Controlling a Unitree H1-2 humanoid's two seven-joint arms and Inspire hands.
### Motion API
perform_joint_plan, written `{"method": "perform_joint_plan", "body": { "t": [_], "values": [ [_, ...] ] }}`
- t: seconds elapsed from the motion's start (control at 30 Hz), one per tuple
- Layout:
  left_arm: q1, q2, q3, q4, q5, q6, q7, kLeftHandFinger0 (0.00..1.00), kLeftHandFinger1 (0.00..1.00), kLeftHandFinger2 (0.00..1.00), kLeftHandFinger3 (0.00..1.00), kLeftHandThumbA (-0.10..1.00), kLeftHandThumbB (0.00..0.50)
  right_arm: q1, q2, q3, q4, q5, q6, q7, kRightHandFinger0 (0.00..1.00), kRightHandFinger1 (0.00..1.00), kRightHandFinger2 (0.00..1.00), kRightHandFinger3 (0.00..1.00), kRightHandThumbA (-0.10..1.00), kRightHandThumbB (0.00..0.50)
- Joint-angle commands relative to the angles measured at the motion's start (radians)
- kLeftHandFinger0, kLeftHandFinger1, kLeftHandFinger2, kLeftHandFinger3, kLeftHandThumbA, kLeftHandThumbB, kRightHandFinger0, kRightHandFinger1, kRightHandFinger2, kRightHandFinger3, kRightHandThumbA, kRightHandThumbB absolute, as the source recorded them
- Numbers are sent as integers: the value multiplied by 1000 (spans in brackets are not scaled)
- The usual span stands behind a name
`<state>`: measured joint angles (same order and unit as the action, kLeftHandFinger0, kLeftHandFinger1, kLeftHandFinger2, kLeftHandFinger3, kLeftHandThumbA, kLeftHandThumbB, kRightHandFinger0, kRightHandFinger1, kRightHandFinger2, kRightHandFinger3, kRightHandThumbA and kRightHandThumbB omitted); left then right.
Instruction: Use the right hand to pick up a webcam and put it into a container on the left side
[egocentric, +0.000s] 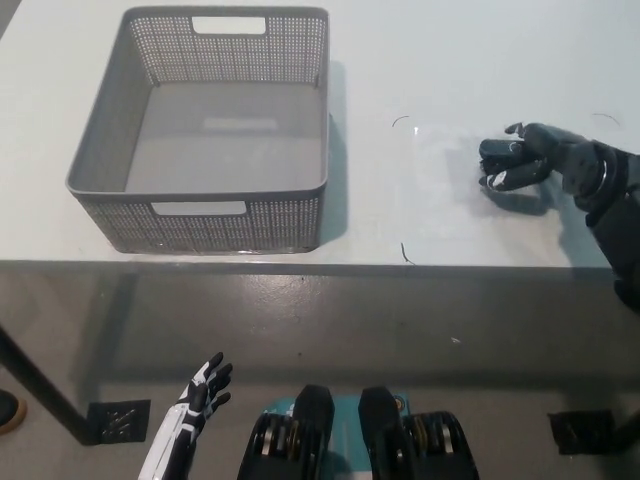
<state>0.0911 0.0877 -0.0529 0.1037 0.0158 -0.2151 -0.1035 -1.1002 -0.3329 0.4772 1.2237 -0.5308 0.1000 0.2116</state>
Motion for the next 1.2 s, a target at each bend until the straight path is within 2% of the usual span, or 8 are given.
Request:
{"method": "perform_joint_plan", "body": {
  "t": [0.0,0.4,0.5,0.57,0.67,0.77,0.83,1.17],
  "values": [
    [-6,10,-1,-17,-4,-29,-9,1000,1000,1000,1000,1000,166,-36,17,10,52,-12,-60,-52,1000,1000,1000,1000,782,500],
    [-29,18,3,-11,-22,-30,-20,1000,1000,1000,1000,1000,167,-36,45,0,124,10,-111,-95,1000,1000,1000,1000,764,500],
    [-29,15,2,-20,-9,-22,-11,1000,1000,1000,1000,1000,167,-25,43,-45,119,51,-170,-134,1000,1000,1000,1000,617,449],
    [-30,15,3,-21,-9,-16,-10,1000,1000,1000,1000,1000,177,-14,41,-54,114,45,-215,-213,730,785,831,1000,557,436],
    [-35,16,4,-23,-4,-16,-6,1000,1000,1000,1000,1000,166,-7,46,-91,117,62,-271,-314,129,237,303,426,254,300],
    [-39,18,4,-25,-4,-13,-7,1000,1000,1000,1000,1000,176,-5,51,-121,120,70,-300,-372,1,161,417,391,-81,156],
    [-44,18,5,-24,-8,-12,-9,1000,1000,1000,1000,1000,175,-5,51,-149,121,88,-336,-411,0,345,741,737,-100,122],
    [-51,22,8,-14,2,-17,-1,1000,1000,1000,1000,1000,175,-16,50,-191,118,95,-396,-479,0,446,823,912,-100,141]
  ]
}}
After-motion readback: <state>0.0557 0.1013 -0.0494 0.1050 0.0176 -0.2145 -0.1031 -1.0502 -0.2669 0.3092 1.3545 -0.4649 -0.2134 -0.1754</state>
